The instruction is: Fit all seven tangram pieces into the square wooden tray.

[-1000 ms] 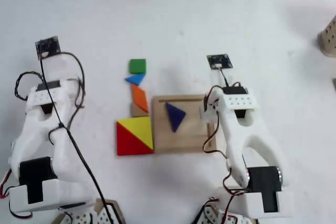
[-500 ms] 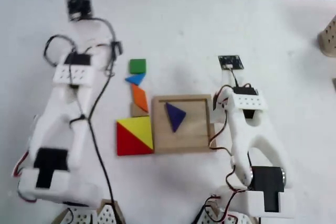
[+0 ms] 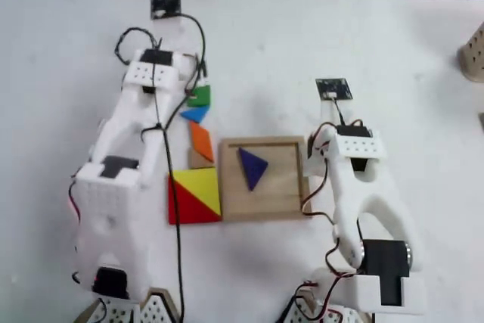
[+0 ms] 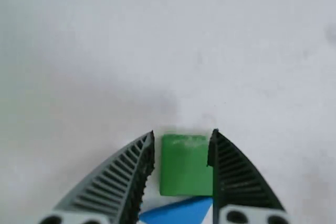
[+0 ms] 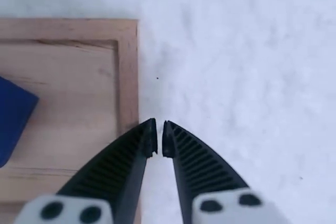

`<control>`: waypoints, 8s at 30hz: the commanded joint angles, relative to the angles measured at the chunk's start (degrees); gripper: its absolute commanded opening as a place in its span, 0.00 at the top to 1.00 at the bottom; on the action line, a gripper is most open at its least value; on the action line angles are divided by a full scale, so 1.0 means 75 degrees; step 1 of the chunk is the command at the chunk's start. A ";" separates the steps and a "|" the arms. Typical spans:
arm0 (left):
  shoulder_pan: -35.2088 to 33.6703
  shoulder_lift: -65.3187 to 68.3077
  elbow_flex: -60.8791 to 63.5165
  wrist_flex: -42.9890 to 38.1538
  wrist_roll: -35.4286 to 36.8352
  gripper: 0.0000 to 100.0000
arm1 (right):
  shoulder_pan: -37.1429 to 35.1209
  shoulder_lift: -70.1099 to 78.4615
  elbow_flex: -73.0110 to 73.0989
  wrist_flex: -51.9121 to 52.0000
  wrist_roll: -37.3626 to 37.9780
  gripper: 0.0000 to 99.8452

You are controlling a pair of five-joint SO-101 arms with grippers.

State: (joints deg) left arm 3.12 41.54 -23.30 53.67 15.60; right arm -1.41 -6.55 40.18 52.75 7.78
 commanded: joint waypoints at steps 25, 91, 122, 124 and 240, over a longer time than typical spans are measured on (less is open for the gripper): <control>0.0041 -0.0346 0.0070 0.2966 -0.0211 0.82 | -0.0006 -0.0287 -0.0094 -0.0088 0.0094 0.98; -0.0674 -0.1870 0.1606 0.1723 -0.0586 0.92 | -0.0170 -0.0287 -0.0059 -0.0147 0.0105 0.98; 0.0580 -0.0322 0.1336 -0.0715 -0.1278 0.94 | -0.0170 -0.0287 -0.0059 -0.0147 0.0457 0.98; 0.0557 -0.0522 0.1348 -0.0223 -0.1782 0.94 | -0.0170 -0.0287 -0.0059 -0.0147 0.0457 0.98; -0.3405 -0.7836 1.0608 -0.3282 -0.2755 0.98 | -0.2573 0.0651 -0.0293 -0.1002 -0.1102 0.98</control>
State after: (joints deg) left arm -21.67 -17.01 59.25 28.79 -4.62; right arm -24.44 -1.63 40.97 44.04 -0.40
